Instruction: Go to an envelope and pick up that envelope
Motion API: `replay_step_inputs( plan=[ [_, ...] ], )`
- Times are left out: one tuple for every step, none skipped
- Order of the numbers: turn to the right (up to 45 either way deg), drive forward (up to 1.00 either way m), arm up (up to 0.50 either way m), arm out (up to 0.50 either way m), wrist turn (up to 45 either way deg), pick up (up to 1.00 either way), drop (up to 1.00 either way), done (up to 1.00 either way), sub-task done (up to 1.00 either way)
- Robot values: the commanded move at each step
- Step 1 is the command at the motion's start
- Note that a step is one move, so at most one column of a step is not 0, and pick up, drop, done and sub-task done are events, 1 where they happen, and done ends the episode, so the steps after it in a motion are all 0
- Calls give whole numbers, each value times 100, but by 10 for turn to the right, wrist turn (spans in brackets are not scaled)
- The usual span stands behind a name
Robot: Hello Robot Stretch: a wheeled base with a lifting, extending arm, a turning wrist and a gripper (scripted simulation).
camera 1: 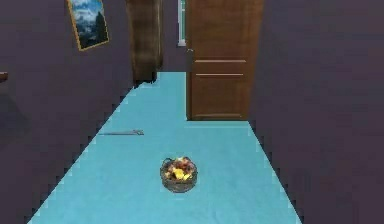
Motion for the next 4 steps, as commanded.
replay_step_inputs(
  plan=[
    [-300,0,0,0,0,0,0,0,0],
    [0,100,0,0,0,0,0,0,0],
    [-30,0,0,0,0,0,0,0,0],
    [0,40,0,0,0,0,0,0,0]
  ],
)
